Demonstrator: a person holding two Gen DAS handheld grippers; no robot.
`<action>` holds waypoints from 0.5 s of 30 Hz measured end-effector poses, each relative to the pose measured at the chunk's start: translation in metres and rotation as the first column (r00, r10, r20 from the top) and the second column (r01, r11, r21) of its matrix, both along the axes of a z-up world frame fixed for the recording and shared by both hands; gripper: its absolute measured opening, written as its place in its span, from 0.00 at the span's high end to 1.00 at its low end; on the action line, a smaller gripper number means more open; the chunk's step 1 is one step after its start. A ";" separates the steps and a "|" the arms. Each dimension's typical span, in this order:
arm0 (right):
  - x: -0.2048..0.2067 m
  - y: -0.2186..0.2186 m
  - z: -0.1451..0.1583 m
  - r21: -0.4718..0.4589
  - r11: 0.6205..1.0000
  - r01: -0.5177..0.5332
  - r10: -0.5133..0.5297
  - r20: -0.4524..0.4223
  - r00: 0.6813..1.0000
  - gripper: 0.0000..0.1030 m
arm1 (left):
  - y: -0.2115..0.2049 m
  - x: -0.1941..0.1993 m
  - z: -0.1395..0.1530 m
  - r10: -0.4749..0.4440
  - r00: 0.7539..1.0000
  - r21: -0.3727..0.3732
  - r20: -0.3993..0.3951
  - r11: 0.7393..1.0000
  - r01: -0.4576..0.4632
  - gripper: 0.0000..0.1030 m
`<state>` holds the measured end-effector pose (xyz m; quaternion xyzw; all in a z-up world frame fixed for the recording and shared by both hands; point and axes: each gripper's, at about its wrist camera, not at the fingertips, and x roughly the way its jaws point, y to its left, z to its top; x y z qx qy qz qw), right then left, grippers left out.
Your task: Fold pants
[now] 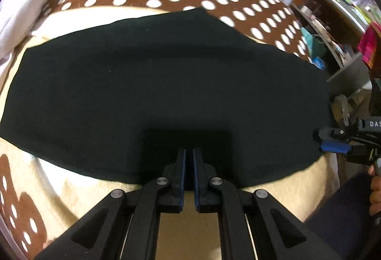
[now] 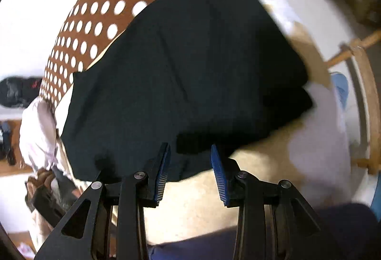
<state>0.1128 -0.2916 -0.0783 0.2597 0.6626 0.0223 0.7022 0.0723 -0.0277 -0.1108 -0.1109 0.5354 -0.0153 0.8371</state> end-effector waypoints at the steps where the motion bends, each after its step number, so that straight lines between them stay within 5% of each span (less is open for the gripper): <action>1: -0.004 -0.004 0.001 0.007 1.000 0.026 -0.026 -0.004 1.000 0.64 | -0.002 0.003 0.001 -0.018 1.000 -0.017 -0.003 1.000 0.018 0.91; 5: 0.000 -0.008 -0.001 -0.003 0.998 0.062 -0.062 -0.001 0.998 0.64 | -0.015 0.009 0.005 -0.085 0.996 -0.080 0.014 0.993 0.086 0.74; 15: 0.011 -0.031 -0.009 -0.010 0.980 0.197 -0.197 0.006 0.980 0.64 | -0.055 0.009 -0.002 -0.274 0.961 -0.061 0.036 0.959 0.276 0.62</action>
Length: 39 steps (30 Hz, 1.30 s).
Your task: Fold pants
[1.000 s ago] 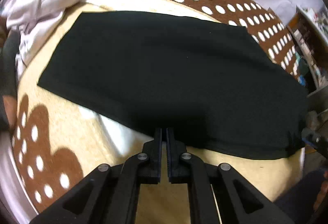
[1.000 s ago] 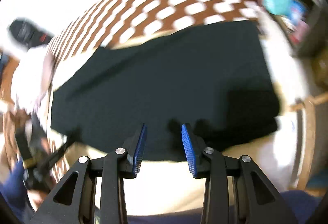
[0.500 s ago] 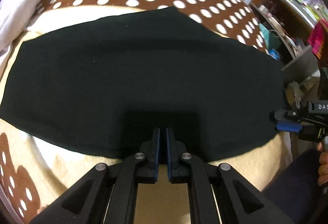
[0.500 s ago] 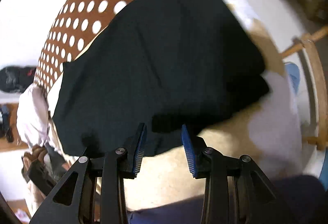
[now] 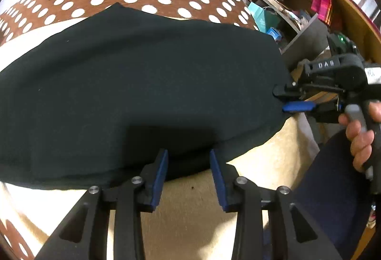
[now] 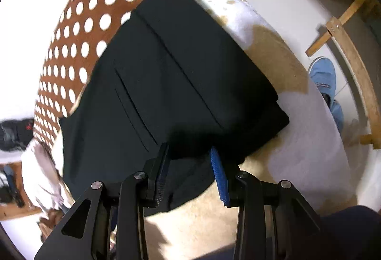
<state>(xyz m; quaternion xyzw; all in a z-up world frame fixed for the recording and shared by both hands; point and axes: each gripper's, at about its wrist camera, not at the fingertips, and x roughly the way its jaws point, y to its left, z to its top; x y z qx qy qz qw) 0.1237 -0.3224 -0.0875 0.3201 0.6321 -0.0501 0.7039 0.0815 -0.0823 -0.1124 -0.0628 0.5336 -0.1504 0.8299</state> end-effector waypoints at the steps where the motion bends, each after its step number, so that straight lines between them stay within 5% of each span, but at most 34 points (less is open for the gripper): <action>1: -0.002 -0.002 0.003 -0.005 1.000 -0.003 0.003 0.019 1.000 0.64 | -0.003 0.002 0.000 -0.007 1.000 0.012 0.009 1.000 0.006 0.62; 3: -0.003 -0.001 0.011 -0.018 1.000 0.005 -0.004 0.061 0.998 0.85 | -0.008 0.004 0.002 -0.023 0.999 0.034 0.027 0.999 0.022 0.62; 8: -0.007 -0.007 0.018 0.019 1.000 0.025 -0.027 0.114 0.993 0.93 | -0.025 -0.006 0.007 -0.131 0.990 0.041 0.056 0.991 0.129 0.62; 12: -0.011 -0.008 0.029 0.037 0.999 0.028 -0.033 0.145 0.989 0.94 | -0.043 -0.010 0.007 -0.196 0.978 0.130 0.074 0.974 0.185 0.62; 19: -0.015 -0.003 0.047 0.070 0.996 0.046 -0.058 0.181 0.982 0.95 | -0.042 -0.002 0.011 -0.168 0.980 0.124 0.105 0.980 0.154 0.64; 21: -0.017 -0.002 0.052 0.065 0.997 0.044 -0.056 0.188 0.981 0.95 | -0.043 -0.002 0.008 -0.161 0.982 0.127 0.098 0.981 0.148 0.99; 25: -0.021 -0.007 0.054 0.021 0.999 0.048 -0.050 0.173 0.984 0.95 | -0.038 -0.007 0.009 -0.161 0.984 0.072 0.074 0.985 0.156 0.99; 29: -0.022 -0.014 0.028 -0.008 0.997 0.079 -0.079 0.048 0.996 0.94 | -0.035 -0.012 0.013 -0.180 0.982 0.010 0.051 0.984 0.180 0.99; 35: -0.033 -0.033 0.057 -0.164 0.976 0.146 -0.122 0.146 0.982 0.84 | -0.022 -0.012 0.008 -0.149 0.989 -0.037 0.014 0.988 0.149 0.99; 39: -0.016 -0.008 0.051 -0.158 0.987 0.033 -0.007 0.165 0.986 0.84 | 0.009 -0.003 0.028 -0.011 0.997 -0.067 0.073 0.998 0.016 0.99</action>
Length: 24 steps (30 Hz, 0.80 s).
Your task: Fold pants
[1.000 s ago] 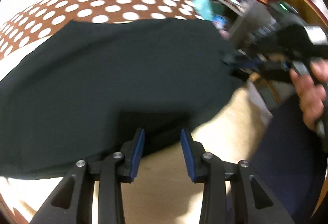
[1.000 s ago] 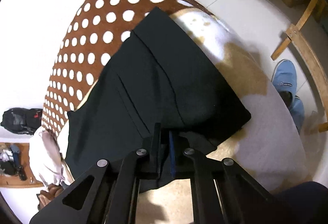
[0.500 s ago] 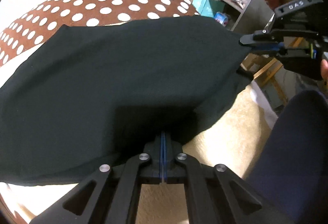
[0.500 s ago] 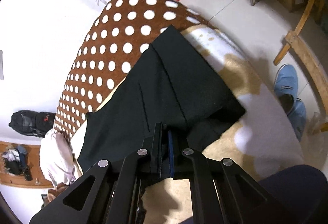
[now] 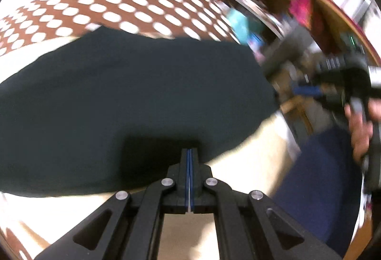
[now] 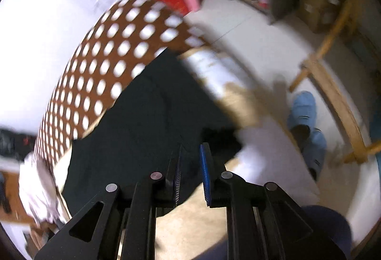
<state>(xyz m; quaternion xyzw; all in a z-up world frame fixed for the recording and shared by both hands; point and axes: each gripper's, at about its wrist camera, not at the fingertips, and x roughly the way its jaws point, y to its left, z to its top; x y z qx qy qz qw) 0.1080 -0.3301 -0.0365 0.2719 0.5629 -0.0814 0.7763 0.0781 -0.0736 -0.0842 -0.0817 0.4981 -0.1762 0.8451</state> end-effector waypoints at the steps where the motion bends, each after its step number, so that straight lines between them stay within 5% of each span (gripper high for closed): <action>1: 0.005 0.012 -0.006 -0.019 0.998 -0.052 0.051 -0.008 0.999 0.84 | 0.009 0.004 0.000 0.052 0.999 0.005 0.002 0.999 -0.052 0.99; 3: 0.013 0.033 -0.027 -0.067 0.988 -0.142 0.135 -0.102 0.986 0.84 | 0.025 0.011 -0.007 0.138 0.990 0.024 -0.024 0.990 -0.137 0.99; 6: 0.008 0.041 -0.062 0.042 0.991 -0.123 0.130 -0.255 0.958 0.84 | 0.038 0.010 -0.027 0.192 0.977 0.057 -0.093 0.981 -0.187 0.99; 11: 0.015 0.068 -0.027 -0.060 0.981 -0.187 0.180 -0.101 0.978 0.84 | 0.056 0.001 -0.020 0.207 0.975 0.019 -0.074 0.978 -0.206 0.99; 13: 0.031 0.097 -0.015 -0.072 0.958 -0.277 0.275 -0.027 0.961 0.84 | 0.071 0.005 -0.012 0.258 0.966 0.030 -0.035 0.966 -0.257 0.99; 18: 0.074 0.186 -0.015 -0.115 0.829 -0.547 0.558 0.109 0.823 0.84 | 0.122 0.000 -0.033 0.419 0.905 0.052 -0.077 0.908 -0.416 0.99; 20: 0.095 0.222 -0.025 -0.124 0.769 -0.627 0.639 0.126 0.759 0.84 | 0.130 -0.008 -0.039 0.433 0.897 -0.018 -0.088 0.900 -0.436 0.99; 24: 0.134 0.271 -0.064 -0.194 0.649 -0.736 0.756 0.055 0.652 0.87 | 0.126 -0.015 -0.038 0.419 0.905 0.011 -0.068 0.908 -0.420 0.99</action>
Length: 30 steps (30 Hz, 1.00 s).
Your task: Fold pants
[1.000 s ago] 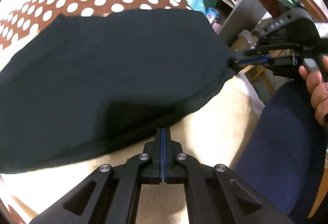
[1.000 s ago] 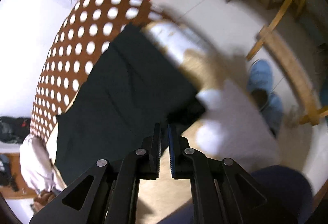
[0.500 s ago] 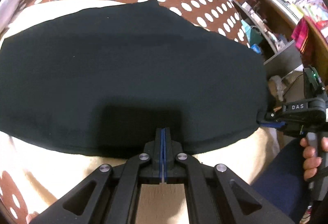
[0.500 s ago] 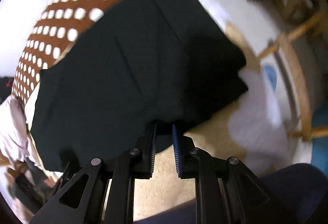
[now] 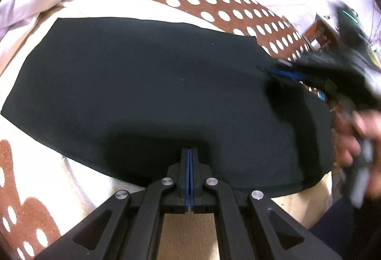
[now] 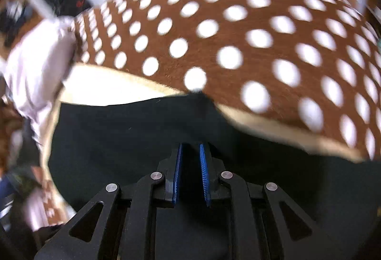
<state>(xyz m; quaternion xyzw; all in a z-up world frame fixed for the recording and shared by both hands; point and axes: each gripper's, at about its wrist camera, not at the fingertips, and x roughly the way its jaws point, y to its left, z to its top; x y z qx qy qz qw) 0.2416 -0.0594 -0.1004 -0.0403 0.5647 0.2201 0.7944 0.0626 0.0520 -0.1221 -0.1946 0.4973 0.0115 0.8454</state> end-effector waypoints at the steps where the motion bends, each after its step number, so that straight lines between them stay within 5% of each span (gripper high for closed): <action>1: 0.009 0.001 -0.003 -0.003 1.000 -0.008 0.008 0.025 1.000 0.87 | 0.000 0.001 0.001 0.000 1.000 -0.002 -0.001 1.000 0.000 0.99; 4: 0.011 -0.006 0.022 -0.027 0.999 0.043 -0.040 0.104 0.994 0.87 | 0.007 0.000 0.000 0.013 1.000 -0.045 -0.004 0.999 -0.013 0.99; 6: -0.008 -0.010 0.041 0.052 0.998 0.019 -0.026 0.143 0.989 0.87 | 0.011 0.001 0.002 0.024 1.000 -0.047 -0.005 0.999 -0.024 0.99; 9: -0.035 -0.007 0.032 0.045 0.998 -0.035 0.029 0.115 0.993 0.87 | 0.015 0.002 0.007 0.062 0.998 0.021 0.010 0.998 -0.062 0.99; 12: -0.042 -0.018 -0.002 -0.049 0.999 -0.016 0.019 0.069 0.997 0.87 | 0.027 0.000 -0.002 0.105 0.994 -0.004 -0.010 0.994 -0.105 0.99; 17: -0.075 -0.046 0.033 0.002 0.999 0.053 -0.053 0.141 0.989 0.85 | 0.030 -0.001 0.010 0.116 0.993 0.048 0.009 0.992 -0.117 0.99; 21: -0.100 -0.044 0.006 -0.076 0.996 0.046 -0.040 0.077 0.996 0.63 | 0.042 0.001 0.003 0.180 0.982 0.056 -0.052 0.983 -0.177 0.99; 24: -0.116 -0.043 0.009 -0.117 0.992 0.042 -0.032 0.081 0.996 0.63 | 0.039 0.001 0.000 0.153 0.986 0.085 -0.069 0.986 -0.147 0.98; 28: -0.133 -0.049 0.032 -0.053 0.998 0.044 -0.039 0.085 0.996 0.62 | 0.039 -0.008 0.012 0.177 0.981 0.099 -0.074 0.981 -0.169 0.98; 30: -0.139 -0.037 0.017 -0.091 0.995 0.028 -0.023 0.054 0.998 0.57 | 0.040 -0.009 0.013 0.187 0.979 0.126 -0.084 0.976 -0.175 0.98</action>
